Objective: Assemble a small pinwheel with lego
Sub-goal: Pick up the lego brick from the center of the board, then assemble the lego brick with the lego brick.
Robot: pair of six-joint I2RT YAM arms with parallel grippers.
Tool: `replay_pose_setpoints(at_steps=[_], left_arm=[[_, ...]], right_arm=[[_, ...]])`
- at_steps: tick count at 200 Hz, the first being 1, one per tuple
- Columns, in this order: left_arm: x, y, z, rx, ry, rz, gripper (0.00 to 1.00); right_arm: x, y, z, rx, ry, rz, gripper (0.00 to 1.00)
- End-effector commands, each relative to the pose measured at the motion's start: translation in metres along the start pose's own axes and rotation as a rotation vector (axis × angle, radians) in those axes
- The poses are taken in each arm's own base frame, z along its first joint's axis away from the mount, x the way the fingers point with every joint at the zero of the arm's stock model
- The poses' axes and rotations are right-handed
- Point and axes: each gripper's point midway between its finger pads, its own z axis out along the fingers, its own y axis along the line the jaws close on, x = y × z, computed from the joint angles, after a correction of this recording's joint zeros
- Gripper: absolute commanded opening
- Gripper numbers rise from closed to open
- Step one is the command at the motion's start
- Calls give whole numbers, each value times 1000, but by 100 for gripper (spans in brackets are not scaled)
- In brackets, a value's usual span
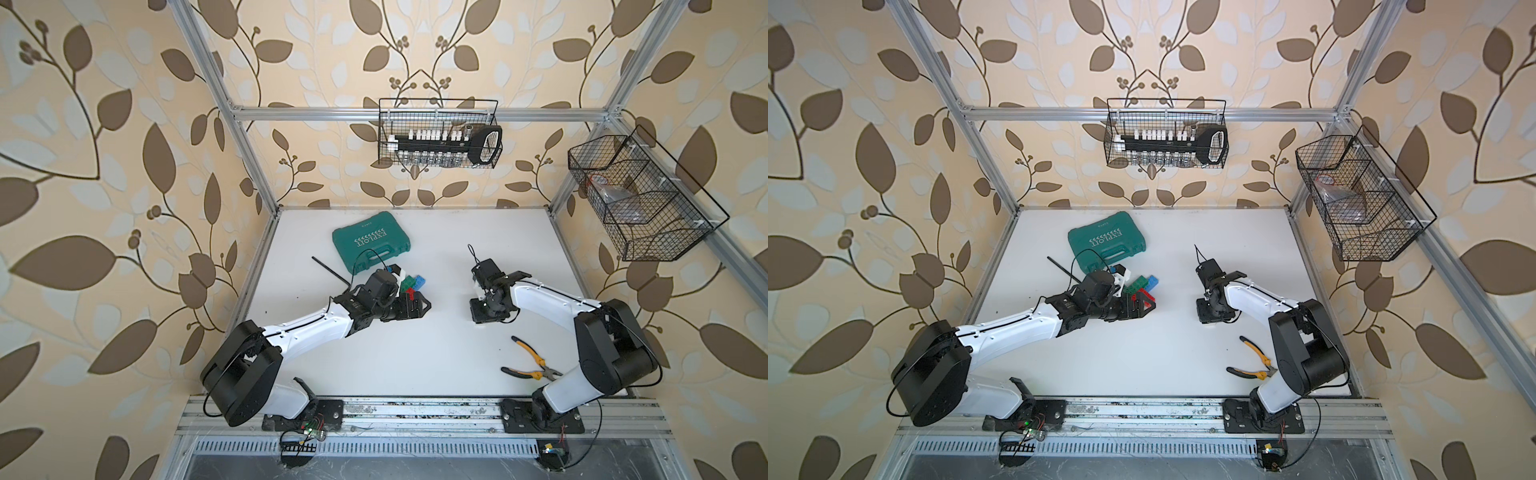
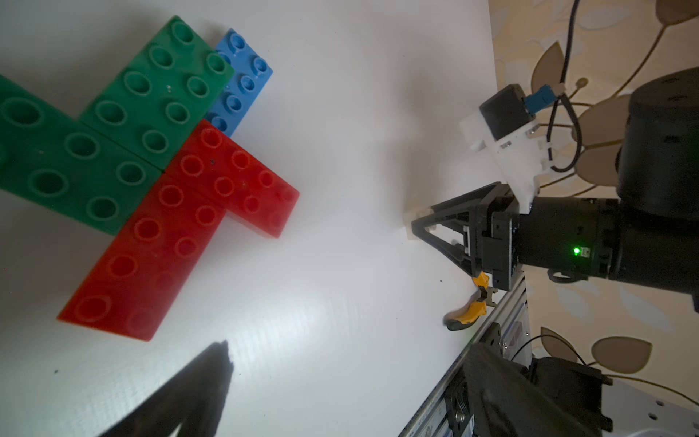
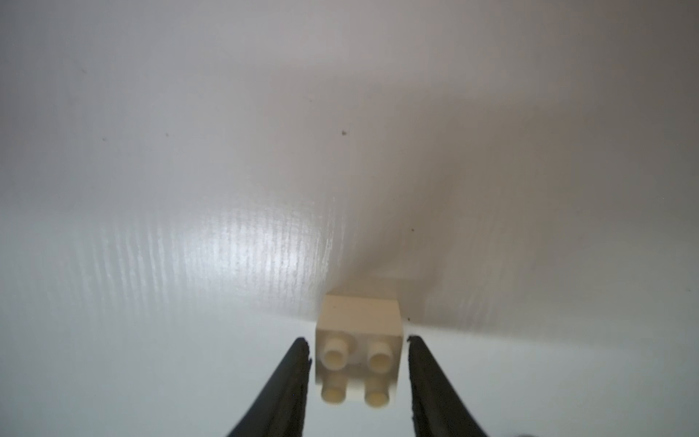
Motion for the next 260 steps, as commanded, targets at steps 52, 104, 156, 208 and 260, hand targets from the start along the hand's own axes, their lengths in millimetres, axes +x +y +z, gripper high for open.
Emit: replay_pose_setpoints(at_steps=[52, 104, 156, 208, 260], left_arm=[[-15, 27, -28, -138, -103, -73, 96], [-42, 60, -47, -29, -177, -288, 95], [-51, 91, -50, 16, -195, -410, 95], [-43, 100, -32, 28, -149, -423, 95], [-37, 103, -20, 32, -115, -426, 95]], right_arm=[[-24, 22, -27, -112, -47, -11, 21], [-78, 118, -67, -204, -84, -270, 20], [-96, 205, -52, -206, -52, -521, 19], [-101, 218, -30, -166, -28, -615, 19], [-102, 224, -19, -187, -23, -623, 19]])
